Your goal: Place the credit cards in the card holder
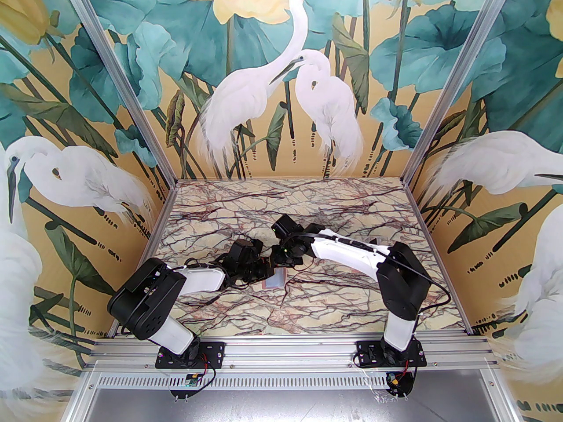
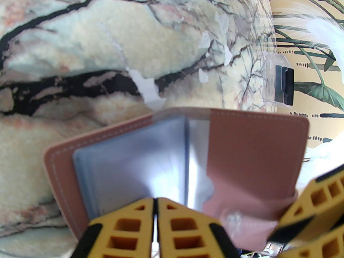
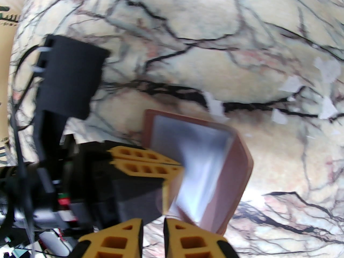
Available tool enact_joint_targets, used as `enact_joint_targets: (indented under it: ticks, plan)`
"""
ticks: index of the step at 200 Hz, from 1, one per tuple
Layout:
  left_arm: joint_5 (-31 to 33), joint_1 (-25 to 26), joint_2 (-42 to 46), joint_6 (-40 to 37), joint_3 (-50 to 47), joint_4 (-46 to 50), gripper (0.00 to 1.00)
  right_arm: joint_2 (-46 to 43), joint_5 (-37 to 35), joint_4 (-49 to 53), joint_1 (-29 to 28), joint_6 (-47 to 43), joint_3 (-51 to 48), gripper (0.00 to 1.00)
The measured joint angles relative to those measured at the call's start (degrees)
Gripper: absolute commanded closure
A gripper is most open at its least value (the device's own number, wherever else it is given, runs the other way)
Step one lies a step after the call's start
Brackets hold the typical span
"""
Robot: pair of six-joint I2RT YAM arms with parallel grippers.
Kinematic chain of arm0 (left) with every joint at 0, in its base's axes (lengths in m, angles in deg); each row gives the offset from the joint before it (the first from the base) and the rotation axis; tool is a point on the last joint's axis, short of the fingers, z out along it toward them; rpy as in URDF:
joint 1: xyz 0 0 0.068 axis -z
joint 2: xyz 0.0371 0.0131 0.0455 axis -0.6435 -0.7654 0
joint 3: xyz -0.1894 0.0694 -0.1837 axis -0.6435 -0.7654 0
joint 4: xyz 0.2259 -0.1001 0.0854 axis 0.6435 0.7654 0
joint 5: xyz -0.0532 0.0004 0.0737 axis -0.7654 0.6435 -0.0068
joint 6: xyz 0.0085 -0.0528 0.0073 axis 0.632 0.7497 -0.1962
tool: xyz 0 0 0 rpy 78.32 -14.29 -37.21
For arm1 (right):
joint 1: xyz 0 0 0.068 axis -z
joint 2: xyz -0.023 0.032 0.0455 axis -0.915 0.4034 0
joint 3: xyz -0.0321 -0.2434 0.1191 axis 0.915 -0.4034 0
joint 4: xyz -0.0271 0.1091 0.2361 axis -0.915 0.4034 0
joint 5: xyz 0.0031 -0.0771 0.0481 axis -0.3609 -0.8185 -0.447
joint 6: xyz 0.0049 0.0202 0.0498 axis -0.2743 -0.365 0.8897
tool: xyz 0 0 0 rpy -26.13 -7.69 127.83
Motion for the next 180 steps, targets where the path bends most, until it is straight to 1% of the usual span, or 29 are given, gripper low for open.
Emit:
enact_joint_targets:
  ticks: [67,118,143,155,180]
  plan:
    - [0.0,0.0,0.0,0.0,0.0,0.0,0.87,-0.1,-8.0,4.3,1.6,-0.8,-4.9,0.75]
    - [0.0,0.0,0.0,0.0,-0.1,-0.2,0.87,-1.5,-14.5,8.3,4.0,-1.8,-6.4,0.65]
    - [0.0,0.0,0.0,0.0,-0.1,-0.2,0.87,-1.6,-17.0,11.4,4.7,-3.0,-4.4,0.63]
    - [0.0,0.0,0.0,0.0,-0.1,-0.2,0.88,-2.2,-17.7,12.3,4.8,-3.7,-2.3,0.65]
    - [0.0,0.0,0.0,0.0,-0.1,-0.2,0.87,-6.2,-16.4,12.2,4.8,-4.3,1.4,0.65]
